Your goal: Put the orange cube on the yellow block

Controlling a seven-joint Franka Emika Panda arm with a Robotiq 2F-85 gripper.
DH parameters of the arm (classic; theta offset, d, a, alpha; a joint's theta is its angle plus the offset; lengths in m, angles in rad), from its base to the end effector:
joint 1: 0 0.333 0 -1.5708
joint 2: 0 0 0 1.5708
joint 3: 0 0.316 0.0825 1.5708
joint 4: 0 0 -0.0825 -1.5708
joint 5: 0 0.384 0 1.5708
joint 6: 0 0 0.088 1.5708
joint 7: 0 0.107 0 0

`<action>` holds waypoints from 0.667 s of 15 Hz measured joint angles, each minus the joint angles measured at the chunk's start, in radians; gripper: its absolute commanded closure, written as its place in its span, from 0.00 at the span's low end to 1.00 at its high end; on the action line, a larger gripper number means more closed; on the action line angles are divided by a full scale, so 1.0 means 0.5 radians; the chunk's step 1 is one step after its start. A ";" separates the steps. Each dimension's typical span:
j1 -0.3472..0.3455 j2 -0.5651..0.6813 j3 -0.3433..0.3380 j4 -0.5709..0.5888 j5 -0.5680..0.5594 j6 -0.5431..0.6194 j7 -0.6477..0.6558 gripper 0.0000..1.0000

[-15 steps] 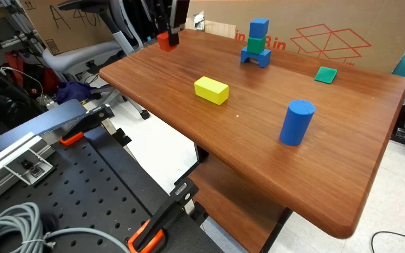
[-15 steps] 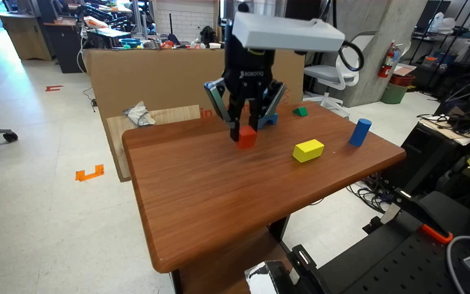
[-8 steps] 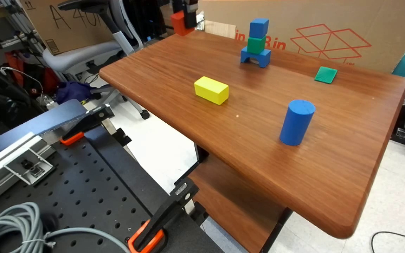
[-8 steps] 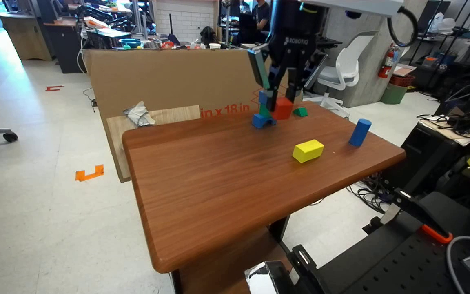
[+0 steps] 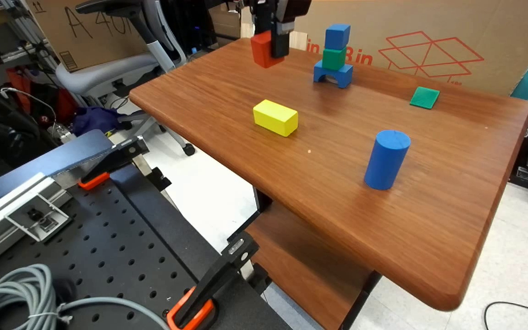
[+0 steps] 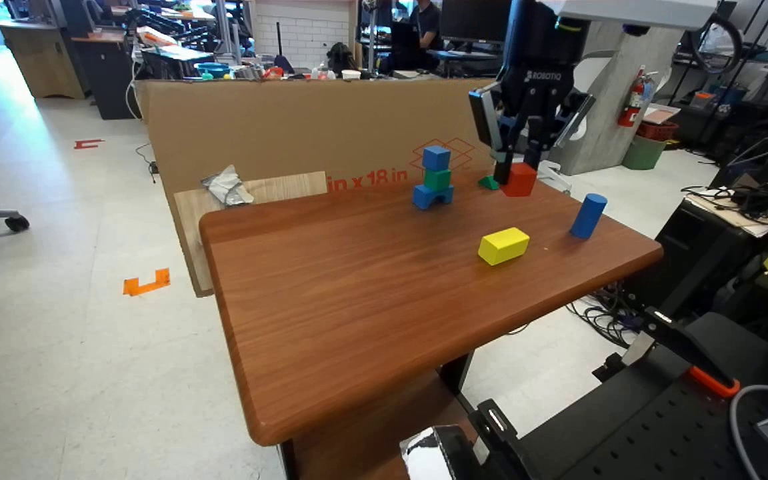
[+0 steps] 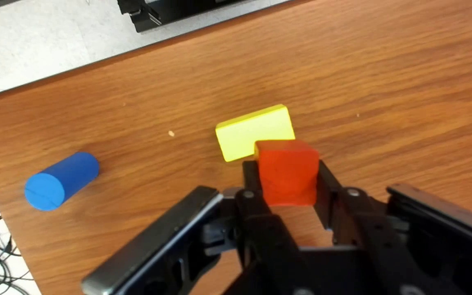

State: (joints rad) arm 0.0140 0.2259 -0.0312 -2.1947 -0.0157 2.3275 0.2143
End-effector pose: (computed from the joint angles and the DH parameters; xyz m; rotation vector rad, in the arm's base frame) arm 0.5442 -0.0096 0.2739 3.0927 -0.3411 -0.1414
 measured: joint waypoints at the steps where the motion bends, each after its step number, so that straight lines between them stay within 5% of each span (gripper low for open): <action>1: -0.003 0.011 -0.005 0.003 -0.008 -0.028 0.000 0.92; 10: -0.007 0.142 -0.028 0.090 -0.080 -0.107 -0.034 0.92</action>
State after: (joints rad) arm 0.0105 0.2971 -0.0452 -2.1497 -0.0555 2.2742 0.1972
